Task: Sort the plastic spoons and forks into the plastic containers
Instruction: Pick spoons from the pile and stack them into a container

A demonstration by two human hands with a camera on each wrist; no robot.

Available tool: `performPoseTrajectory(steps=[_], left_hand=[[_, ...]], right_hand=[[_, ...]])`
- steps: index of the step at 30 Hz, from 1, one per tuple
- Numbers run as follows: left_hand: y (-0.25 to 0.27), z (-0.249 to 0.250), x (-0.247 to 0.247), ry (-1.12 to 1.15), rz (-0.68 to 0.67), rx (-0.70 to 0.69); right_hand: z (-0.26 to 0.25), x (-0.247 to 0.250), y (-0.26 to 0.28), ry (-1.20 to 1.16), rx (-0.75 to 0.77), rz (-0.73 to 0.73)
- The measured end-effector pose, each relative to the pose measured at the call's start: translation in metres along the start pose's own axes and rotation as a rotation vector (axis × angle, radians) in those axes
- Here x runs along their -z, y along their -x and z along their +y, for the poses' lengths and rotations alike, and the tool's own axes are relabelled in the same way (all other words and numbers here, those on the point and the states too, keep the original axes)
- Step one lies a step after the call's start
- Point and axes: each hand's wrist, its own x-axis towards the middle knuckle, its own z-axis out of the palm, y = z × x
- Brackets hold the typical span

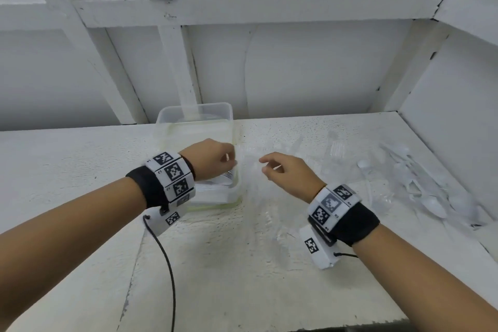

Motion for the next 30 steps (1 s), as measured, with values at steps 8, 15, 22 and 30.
performPoseTrajectory(steps=[8, 15, 22, 30], left_hand=[[-0.065, 0.144, -0.033, 0.082, -0.103, -0.326], [-0.135, 0.225, -0.091, 0.085, -0.199, -0.259], [-0.183, 0.250, -0.122, 0.012, -0.235, -0.184], [-0.173, 0.241, -0.116, 0.001, -0.271, -0.167]], right_hand=[[0.085, 0.106, 0.053, 0.279, -0.203, 0.081], [0.157, 0.157, 0.082, 0.339, -0.386, 0.178], [0.188, 0.169, 0.079, 0.357, -0.432, 0.276], [0.210, 0.175, 0.062, 0.499, -0.648, 0.332]])
